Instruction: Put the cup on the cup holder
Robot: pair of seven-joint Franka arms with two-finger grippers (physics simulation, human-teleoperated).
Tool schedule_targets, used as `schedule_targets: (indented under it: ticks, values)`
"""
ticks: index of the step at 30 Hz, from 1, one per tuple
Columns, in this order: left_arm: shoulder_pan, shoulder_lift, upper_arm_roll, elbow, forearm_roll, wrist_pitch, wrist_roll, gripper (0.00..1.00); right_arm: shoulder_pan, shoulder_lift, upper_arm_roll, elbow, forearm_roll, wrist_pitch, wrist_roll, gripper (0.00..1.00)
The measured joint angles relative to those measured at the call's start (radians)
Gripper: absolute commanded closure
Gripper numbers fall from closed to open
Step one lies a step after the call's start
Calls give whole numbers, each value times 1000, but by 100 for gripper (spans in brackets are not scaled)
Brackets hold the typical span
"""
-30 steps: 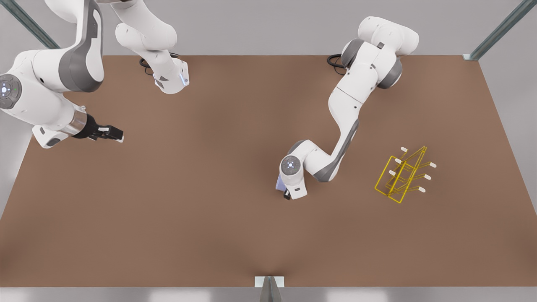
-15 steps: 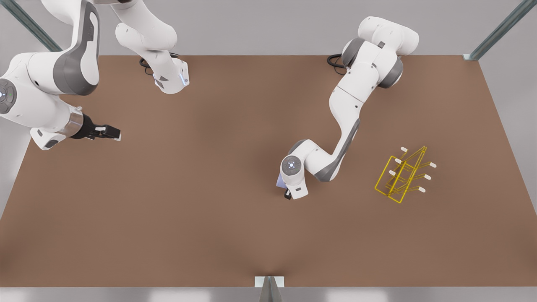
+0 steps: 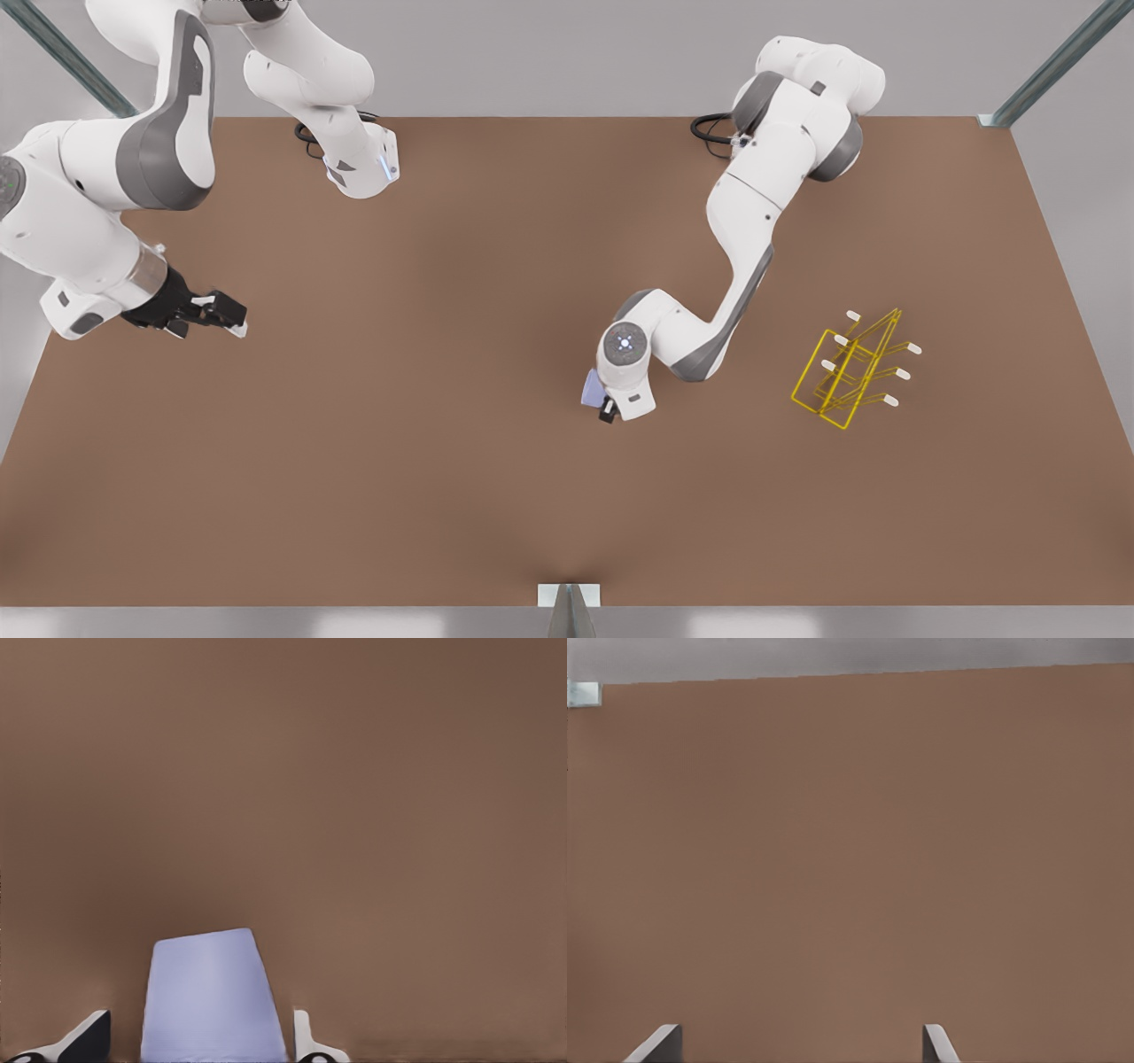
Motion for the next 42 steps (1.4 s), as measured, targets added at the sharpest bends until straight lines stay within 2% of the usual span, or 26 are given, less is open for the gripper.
schedule_targets:
  ticks: [8, 23, 24, 25, 28, 31, 34, 38, 42]
  values:
    - [-7, 18, -23, -2, 3, 8, -9, 0, -5, 10, -1, 1, -5, 112, -6, 0]
    - [-20, 65, -23, -5, 9, 50, -17, 1, -8, 12, -1, -9, -6, 148, -12, 0]
    - [-20, 65, -23, -4, 9, 52, -17, 26, -8, 13, -1, -10, -6, 149, -12, 0]
    - [-19, 65, -23, -3, 8, 53, -17, 30, -9, 14, -1, -10, -6, 149, -13, 0]
    - [-17, 62, -23, -3, 7, 55, -15, 26, -11, 15, -1, -11, -6, 149, -13, 0]
    - [-6, 26, -28, 4, 2, 43, -14, 26, -11, 15, -1, -11, -6, 148, -14, 0]
    - [92, -36, -142, 12, -3, -6, -13, 25, -15, 16, -1, -11, -6, 148, -14, 0]
    - [116, -105, -166, 22, 0, -105, -14, 23, -21, 17, -1, -10, -7, 150, -15, 0]
    - [115, -147, -162, 23, 139, -237, -27, 23, -20, 17, -2, -10, -7, 151, -15, 0]
